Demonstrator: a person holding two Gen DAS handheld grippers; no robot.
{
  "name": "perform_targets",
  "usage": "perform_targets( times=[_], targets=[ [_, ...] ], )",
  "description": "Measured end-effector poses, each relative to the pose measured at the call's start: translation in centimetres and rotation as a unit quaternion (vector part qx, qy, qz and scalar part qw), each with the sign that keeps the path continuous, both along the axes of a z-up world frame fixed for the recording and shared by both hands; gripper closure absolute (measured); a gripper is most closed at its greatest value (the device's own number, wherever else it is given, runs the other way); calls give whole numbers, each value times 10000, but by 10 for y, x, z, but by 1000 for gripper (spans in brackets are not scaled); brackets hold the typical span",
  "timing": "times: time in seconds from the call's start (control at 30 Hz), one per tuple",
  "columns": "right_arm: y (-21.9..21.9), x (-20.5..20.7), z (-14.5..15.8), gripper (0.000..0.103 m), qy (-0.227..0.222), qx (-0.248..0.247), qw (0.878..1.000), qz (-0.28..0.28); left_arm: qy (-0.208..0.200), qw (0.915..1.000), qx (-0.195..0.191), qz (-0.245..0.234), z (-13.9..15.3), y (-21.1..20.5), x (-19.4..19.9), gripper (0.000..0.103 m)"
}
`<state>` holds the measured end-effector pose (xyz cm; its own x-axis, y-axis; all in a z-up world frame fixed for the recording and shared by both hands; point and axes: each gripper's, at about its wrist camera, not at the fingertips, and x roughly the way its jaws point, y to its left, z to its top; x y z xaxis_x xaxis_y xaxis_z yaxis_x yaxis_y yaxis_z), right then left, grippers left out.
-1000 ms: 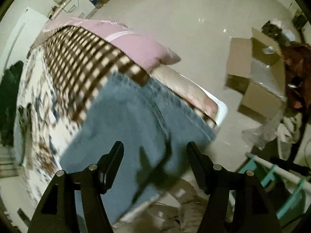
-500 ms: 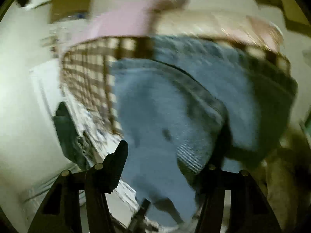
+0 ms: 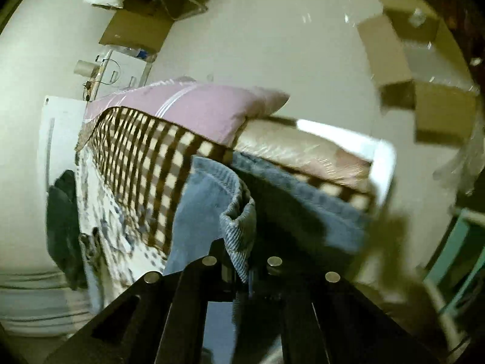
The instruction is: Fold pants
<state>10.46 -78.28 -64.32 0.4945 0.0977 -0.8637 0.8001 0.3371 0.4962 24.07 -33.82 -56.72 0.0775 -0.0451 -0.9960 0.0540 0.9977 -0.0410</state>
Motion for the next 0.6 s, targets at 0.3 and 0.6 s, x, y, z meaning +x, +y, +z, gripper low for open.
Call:
perform_targets(
  times=[0.3, 0.6],
  targets=[
    [-24, -43, -55, 80, 638, 541, 9965, 22, 25, 9999, 68, 107, 0, 22, -28, 32],
    [35, 9, 47, 37, 1246, -476, 9710, 1985, -194, 9923, 79, 1220, 37, 129, -50, 32]
  ],
)
